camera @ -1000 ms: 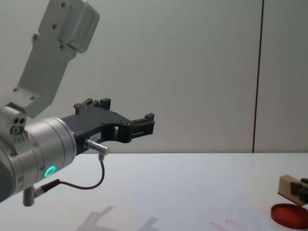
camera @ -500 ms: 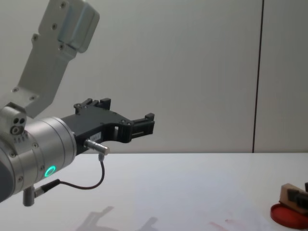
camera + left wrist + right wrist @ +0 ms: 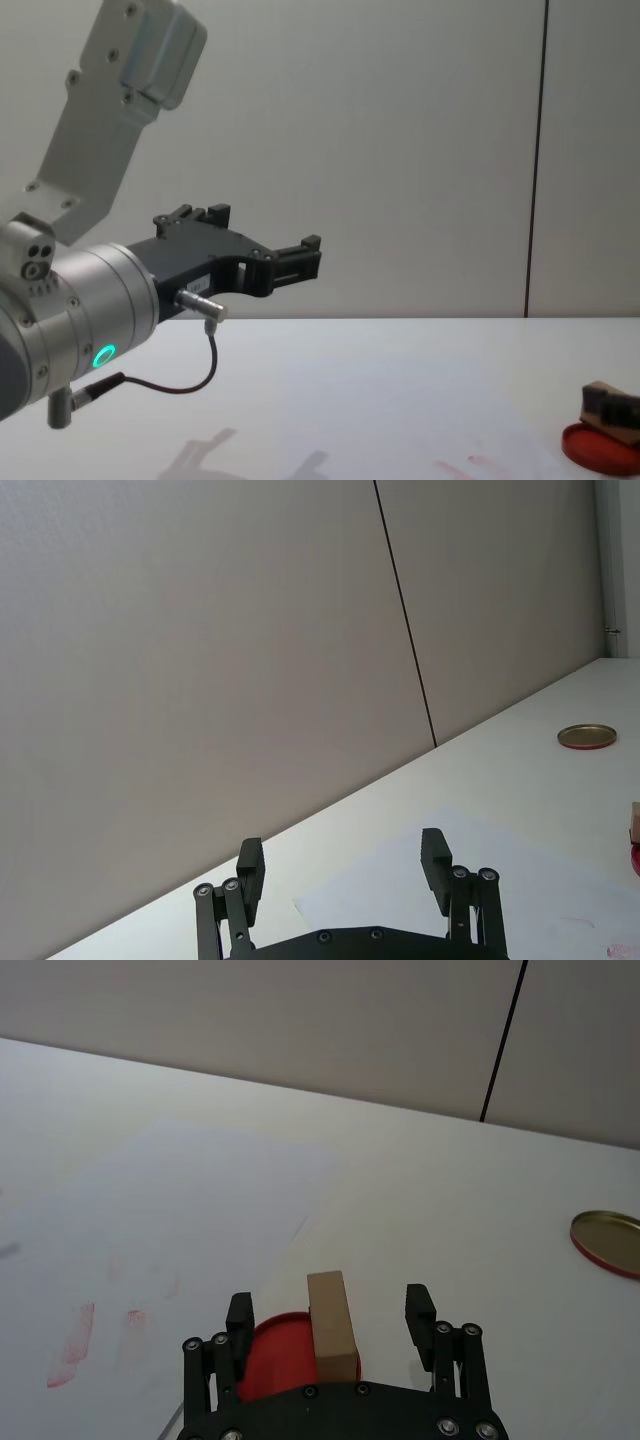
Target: Use the one hand to pick up the stamp and affix it onto the A4 paper.
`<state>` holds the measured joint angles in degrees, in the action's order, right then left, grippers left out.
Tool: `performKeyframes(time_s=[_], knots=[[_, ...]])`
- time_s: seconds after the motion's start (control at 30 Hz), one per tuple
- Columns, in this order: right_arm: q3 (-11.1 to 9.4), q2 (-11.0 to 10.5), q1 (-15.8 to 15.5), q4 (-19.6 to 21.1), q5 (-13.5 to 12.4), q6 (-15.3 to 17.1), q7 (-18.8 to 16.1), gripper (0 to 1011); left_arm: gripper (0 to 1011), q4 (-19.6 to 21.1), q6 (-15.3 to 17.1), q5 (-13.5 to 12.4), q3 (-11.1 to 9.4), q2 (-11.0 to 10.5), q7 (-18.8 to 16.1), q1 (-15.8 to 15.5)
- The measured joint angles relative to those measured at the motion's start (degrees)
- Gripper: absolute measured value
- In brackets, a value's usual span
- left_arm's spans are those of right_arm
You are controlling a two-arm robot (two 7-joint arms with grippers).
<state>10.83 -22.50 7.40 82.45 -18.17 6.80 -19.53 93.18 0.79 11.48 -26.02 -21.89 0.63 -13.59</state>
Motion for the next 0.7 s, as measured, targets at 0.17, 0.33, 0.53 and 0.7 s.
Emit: performKeyframes(time_s=[0.17, 0.33, 0.53, 0.7], knots=[[-0.11, -0.04, 0.06, 0.89, -0.12, -0.82, 0.36, 1001, 993, 0.00, 0.00, 0.00, 0.00, 0.00, 0.00, 0.00], [-0.40, -0.15, 0.19, 2.81, -0.24, -1.96, 1.21, 1001, 993, 0.00, 0.00, 0.00, 0.00, 0.00, 0.00, 0.00], [-0.67, -0.18, 0.37, 4.80, -0.36, -2.62, 2.29, 1001, 993, 0.00, 0.00, 0.00, 0.00, 0.00, 0.00, 0.00], [-0.83, -0.17, 0.50, 6.15, -0.44, -3.06, 3.01, 1001, 993, 0.00, 0.00, 0.00, 0.00, 0.00, 0.00, 0.00]])
